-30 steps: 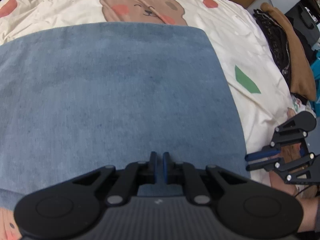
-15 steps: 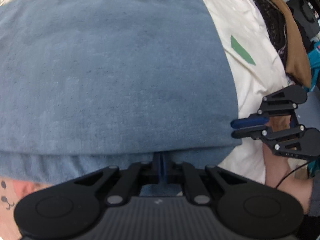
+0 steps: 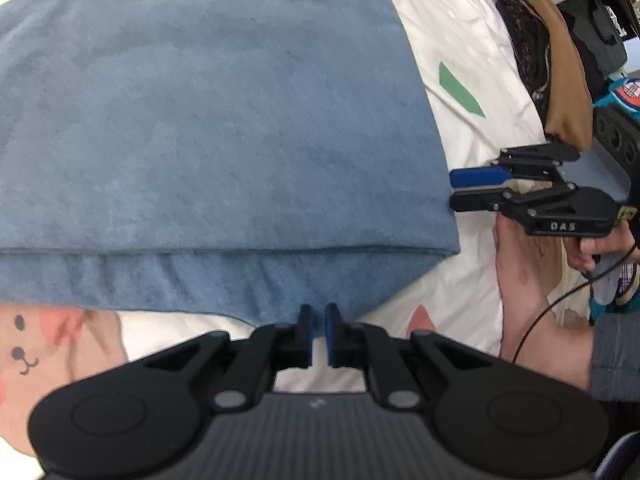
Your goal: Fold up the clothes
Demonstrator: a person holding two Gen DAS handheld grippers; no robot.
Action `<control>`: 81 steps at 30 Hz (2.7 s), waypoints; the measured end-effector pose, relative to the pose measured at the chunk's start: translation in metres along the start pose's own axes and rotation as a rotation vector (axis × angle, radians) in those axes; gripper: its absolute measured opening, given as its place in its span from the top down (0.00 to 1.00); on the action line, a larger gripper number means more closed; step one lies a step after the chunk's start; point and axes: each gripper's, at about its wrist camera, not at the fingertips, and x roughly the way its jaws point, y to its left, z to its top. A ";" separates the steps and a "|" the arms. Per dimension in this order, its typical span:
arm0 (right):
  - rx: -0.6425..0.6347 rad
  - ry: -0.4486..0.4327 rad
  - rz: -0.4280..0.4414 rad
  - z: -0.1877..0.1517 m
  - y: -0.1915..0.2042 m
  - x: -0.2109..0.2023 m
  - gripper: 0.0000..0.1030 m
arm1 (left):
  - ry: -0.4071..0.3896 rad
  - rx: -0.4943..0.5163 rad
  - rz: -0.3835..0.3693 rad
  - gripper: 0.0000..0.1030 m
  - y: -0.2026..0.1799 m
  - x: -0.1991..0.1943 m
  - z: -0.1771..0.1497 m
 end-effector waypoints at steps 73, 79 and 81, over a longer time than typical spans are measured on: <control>0.651 -0.136 0.252 0.068 -0.064 0.025 0.95 | -0.294 -0.277 0.186 0.58 0.076 -0.038 0.039; 0.643 -0.127 0.229 0.080 -0.064 0.006 0.95 | -0.307 -0.249 0.177 0.58 0.071 -0.040 0.041; 0.638 -0.127 0.209 0.083 -0.069 -0.003 0.95 | -0.315 -0.238 0.172 0.58 0.070 -0.041 0.042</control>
